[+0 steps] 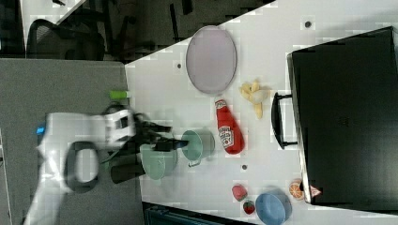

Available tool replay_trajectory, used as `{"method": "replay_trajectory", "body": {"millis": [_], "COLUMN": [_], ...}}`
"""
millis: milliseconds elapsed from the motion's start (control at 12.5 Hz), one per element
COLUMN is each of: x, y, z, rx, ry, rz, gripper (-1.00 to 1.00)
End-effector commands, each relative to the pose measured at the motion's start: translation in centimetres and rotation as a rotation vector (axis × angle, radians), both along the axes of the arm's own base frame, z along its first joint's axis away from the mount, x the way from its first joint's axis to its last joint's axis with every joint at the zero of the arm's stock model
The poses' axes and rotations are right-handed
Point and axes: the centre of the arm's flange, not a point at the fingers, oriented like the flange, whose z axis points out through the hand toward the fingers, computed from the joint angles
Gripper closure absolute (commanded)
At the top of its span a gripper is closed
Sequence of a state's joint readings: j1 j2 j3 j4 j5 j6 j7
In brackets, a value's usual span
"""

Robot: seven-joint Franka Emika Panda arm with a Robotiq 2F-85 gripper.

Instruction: Pick Ketchup from the table and place it in strainer.

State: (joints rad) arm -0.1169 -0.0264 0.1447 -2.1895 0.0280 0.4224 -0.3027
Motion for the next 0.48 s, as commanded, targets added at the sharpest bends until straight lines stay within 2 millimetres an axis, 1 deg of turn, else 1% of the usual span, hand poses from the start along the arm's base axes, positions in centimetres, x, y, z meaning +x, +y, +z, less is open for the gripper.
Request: {"method": "replay_trajectory", "body": {"millis": [80, 240, 480], "x": [0.4, 0.4, 0.3], "y": [0.1, 0.3, 0.3], "z": [-2.6, -6.2, -10.8], "rx": [0.045, 0.075, 0.108], "ry": [-0.036, -0.032, -0.043], "rz": [0.258, 0.402, 0.556], "gripper": [-1.0, -1.0, -1.0]}}
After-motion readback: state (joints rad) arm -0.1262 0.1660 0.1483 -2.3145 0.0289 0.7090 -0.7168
